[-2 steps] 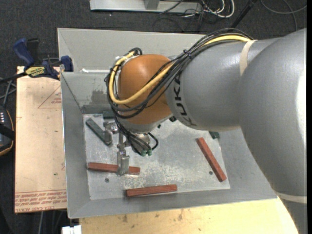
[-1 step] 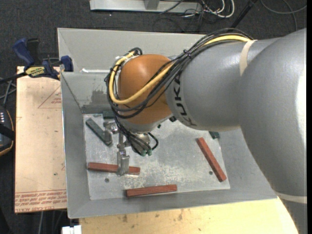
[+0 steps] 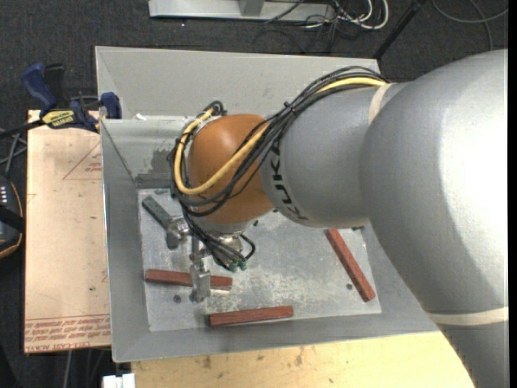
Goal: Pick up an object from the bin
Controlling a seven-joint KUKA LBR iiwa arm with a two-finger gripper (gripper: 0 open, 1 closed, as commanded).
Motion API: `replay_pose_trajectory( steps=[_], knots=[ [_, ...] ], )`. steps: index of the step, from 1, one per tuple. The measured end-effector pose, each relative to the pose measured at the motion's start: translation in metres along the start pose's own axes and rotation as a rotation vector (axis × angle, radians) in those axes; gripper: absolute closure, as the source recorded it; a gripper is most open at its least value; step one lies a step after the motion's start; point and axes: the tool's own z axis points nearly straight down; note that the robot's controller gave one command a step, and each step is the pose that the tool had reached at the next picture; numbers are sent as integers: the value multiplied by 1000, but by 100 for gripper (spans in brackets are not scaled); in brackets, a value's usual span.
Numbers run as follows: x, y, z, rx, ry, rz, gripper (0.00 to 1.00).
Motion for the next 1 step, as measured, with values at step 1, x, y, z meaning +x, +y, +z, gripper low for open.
replay_pose_trajectory(
  steps=[1],
  knots=[
    [35, -5, 43, -1, 5, -122, 100]
  ],
)
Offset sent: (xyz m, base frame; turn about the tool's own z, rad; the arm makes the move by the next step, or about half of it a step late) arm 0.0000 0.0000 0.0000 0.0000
